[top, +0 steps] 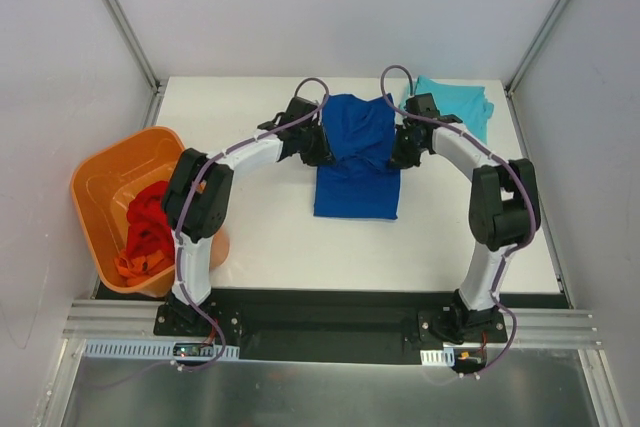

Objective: Fold and stack the t-shirts
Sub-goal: Fold the folded rectangular tshirt in 1/3 of the way, then grab one side of the 2/3 rectangular tshirt with both arms

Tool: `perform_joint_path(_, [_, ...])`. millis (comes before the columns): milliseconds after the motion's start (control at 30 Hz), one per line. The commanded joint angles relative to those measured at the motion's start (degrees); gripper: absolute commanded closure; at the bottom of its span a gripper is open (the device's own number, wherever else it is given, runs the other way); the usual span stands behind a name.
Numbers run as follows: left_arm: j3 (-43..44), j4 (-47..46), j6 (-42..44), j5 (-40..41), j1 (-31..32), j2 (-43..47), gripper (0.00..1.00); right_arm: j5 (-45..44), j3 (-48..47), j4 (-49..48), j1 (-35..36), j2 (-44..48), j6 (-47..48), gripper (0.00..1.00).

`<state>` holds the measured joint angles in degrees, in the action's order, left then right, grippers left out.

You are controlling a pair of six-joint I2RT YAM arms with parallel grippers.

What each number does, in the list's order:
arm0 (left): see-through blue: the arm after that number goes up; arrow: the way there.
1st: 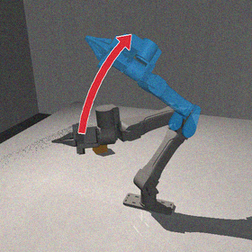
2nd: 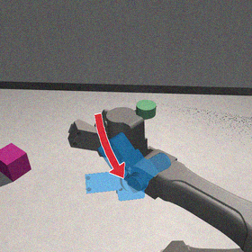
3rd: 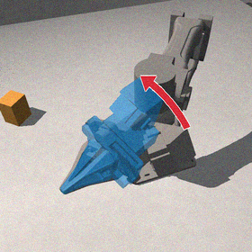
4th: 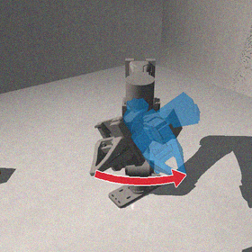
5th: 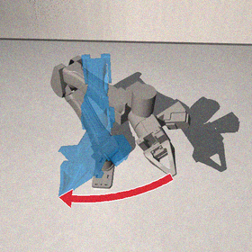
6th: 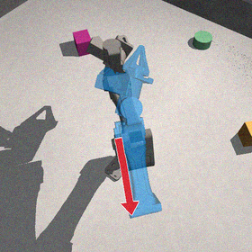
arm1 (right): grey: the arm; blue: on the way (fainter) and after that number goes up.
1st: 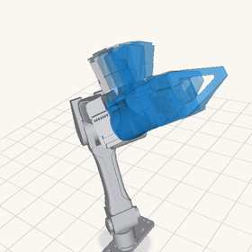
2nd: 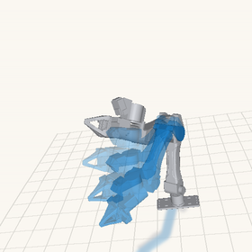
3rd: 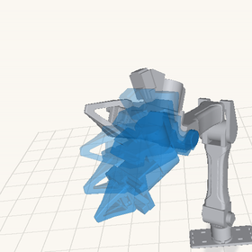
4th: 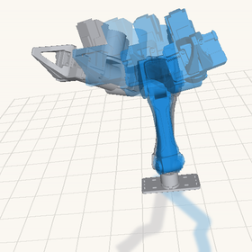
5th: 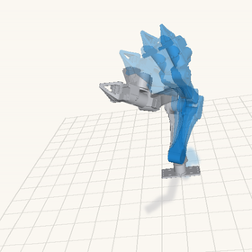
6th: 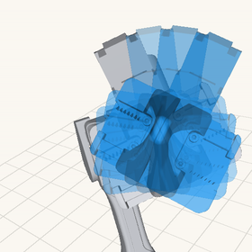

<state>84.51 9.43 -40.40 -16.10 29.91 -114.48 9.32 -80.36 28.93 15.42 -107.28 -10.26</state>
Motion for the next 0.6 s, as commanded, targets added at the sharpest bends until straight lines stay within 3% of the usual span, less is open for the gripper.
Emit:
perform_joint_path(0, [2.6,0.0,0.9,-1.7,-0.8,-1.3,0.79,3.7,-4.6,-0.5,-1.4,-3.4,0.0,0.85])
perform_joint_path(33, [2.6,-0.1,0.9,-1.7,-1.0,-1.2,0.71,4.2,-5.0,-0.5,-1.5,-3.8,0.0,0.81])
perform_joint_path(67, [2.4,0.0,0.9,-1.8,-1.2,-1.0,0.46,4.6,-5.2,-0.4,-1.4,-4.0,-0.2,0.69])
perform_joint_path(100, [2.3,0.0,1.1,-1.8,-1.2,-0.2,0.33,5.1,-5.7,-0.1,-1.7,-3.8,-0.2,0.62])
perform_joint_path(133, [2.1,0.0,1.1,-1.8,-1.2,0.5,0.25,5.1,-5.8,0.1,-1.7,-3.4,-0.1,0.53])
perform_joint_path(167, [1.5,-0.1,1.2,-2.0,-1.2,1.1,0.11,5.0,-5.7,0.3,-1.7,-2.8,0.1,0.17])
perform_joint_path(200, [1.1,0.0,1.2,-2.6,-1.2,3.0,0.01,4.9,-5.1,0.7,-1.7,-1.2,0.2,0.03])
perform_joint_path(400, [-6.9,-0.1,1.0,-2.6,0.1,13.5,0.01,3.0,3.4,0.7,-0.8,11.1,-0.5,0.03])
perform_joint_path(567, [-20.5,-0.4,-1.3,0.8,2.1,24.1,0.01,1.9,22.0,-5.0,-0.7,24.6,-4.2,0.03])
